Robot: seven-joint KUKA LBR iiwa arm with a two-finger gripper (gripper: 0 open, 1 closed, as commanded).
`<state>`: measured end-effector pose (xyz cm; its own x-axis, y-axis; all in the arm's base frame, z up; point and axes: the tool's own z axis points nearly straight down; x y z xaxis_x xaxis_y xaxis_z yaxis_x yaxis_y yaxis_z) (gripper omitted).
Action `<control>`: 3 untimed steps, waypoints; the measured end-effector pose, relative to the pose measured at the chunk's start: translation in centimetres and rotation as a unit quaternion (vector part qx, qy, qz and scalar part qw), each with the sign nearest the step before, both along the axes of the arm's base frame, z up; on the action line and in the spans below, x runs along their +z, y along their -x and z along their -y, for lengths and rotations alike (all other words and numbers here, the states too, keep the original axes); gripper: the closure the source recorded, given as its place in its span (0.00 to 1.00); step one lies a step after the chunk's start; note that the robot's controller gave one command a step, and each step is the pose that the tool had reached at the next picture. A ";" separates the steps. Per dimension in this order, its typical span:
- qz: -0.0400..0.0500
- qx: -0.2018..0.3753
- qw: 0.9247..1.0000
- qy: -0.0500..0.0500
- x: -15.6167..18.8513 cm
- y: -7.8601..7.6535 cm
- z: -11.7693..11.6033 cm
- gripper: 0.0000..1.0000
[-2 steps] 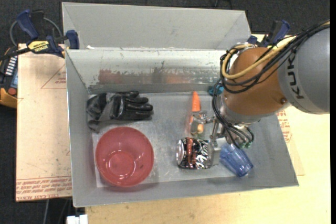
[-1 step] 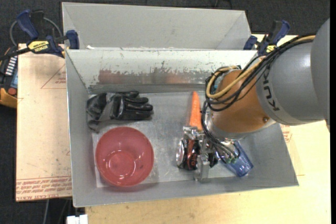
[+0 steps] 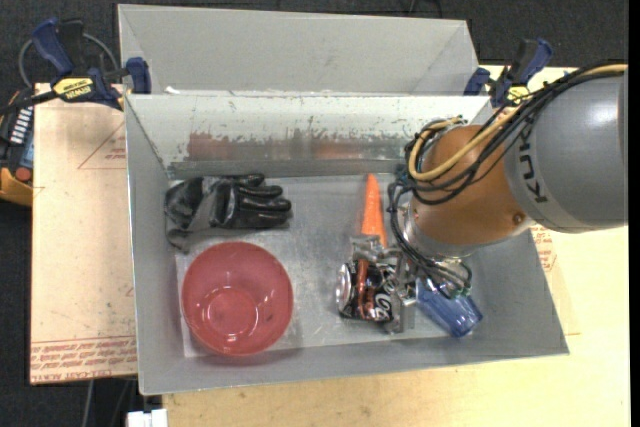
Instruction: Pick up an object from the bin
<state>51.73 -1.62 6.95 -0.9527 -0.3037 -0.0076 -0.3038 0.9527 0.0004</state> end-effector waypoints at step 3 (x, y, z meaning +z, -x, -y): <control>-0.008 -0.100 0.995 -0.001 -0.2 0.9 -1.6 1.00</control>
Offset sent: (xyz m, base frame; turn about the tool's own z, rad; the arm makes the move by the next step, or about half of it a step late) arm 0.0000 0.0000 0.0000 0.0000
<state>50.84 0.00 6.72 -0.9941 -0.1083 0.0084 -0.1082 0.9941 0.0049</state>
